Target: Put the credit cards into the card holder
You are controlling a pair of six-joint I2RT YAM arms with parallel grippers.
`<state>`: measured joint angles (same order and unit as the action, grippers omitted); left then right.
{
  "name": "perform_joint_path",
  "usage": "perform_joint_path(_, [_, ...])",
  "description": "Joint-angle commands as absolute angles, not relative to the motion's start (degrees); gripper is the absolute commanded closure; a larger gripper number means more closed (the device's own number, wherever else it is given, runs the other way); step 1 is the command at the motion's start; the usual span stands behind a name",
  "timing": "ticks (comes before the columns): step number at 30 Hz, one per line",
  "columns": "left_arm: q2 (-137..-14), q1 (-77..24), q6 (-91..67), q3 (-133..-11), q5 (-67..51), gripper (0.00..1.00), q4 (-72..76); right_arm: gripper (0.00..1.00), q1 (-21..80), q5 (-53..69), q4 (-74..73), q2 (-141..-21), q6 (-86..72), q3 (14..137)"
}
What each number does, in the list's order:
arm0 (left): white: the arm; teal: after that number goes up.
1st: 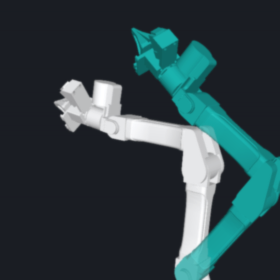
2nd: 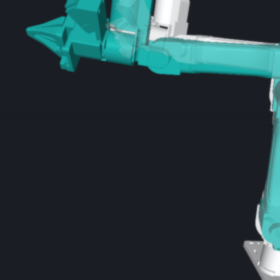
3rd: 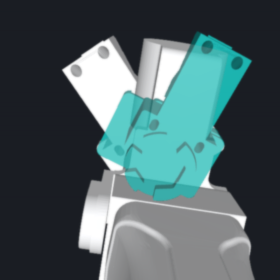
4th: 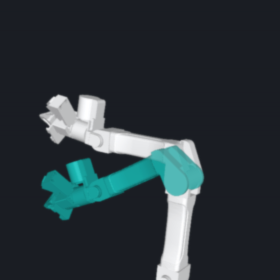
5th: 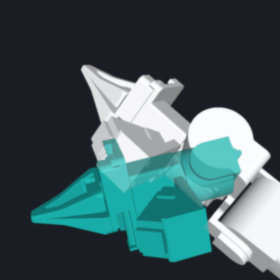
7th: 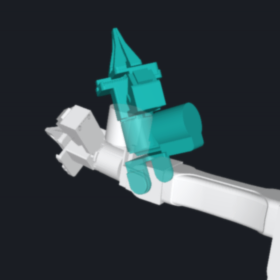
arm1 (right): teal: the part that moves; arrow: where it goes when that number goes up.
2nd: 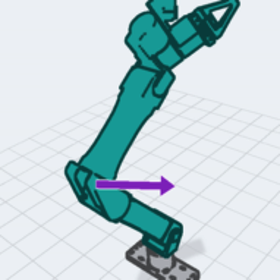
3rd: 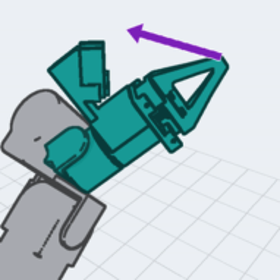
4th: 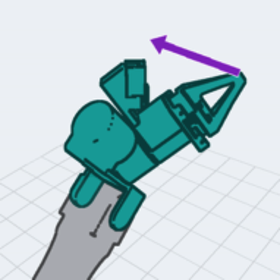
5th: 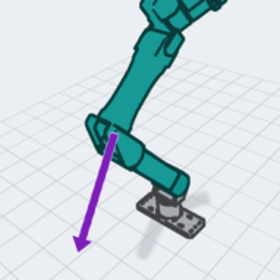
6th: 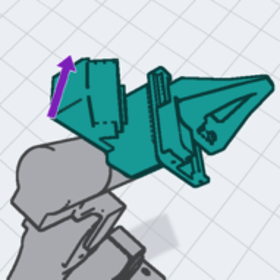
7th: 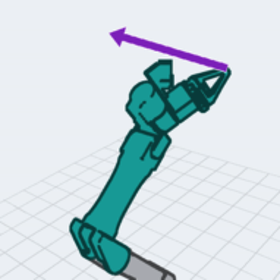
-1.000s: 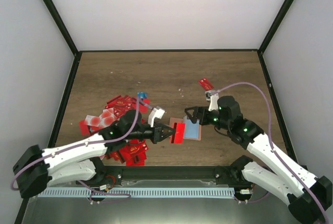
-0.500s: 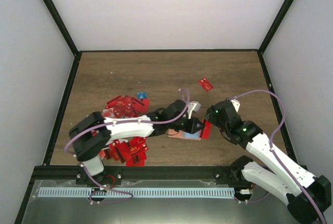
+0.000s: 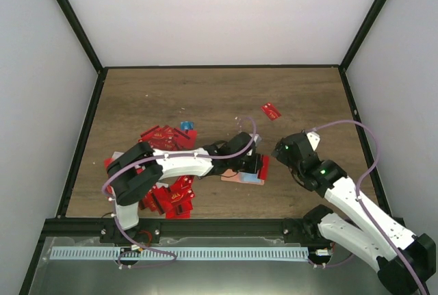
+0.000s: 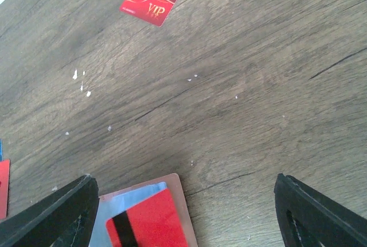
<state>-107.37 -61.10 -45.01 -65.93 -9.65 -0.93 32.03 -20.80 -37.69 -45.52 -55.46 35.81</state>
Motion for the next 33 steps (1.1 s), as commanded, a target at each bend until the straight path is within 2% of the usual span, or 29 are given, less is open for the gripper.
perform_joint_path(1, [-104.0,-59.0,-44.6,-63.0,-7.2,0.96,-3.0,0.15,31.6,-19.5,-34.7,-46.1,-53.9,34.7])
perform_joint_path(16, [-95.8,-53.6,-43.2,-53.3,-8.0,0.96,-0.7,0.15,31.6,-5.5,-23.6,-52.1,-46.1,30.3])
perform_joint_path(22, [-94.7,-51.4,-43.6,-49.4,-10.4,0.96,3.2,0.21,31.1,1.1,-17.9,-56.4,-43.5,28.5])
perform_joint_path(33, [-95.7,-49.9,-45.9,-46.0,-15.5,0.96,11.1,0.28,20.8,19.8,-5.3,-61.7,-39.9,20.9])
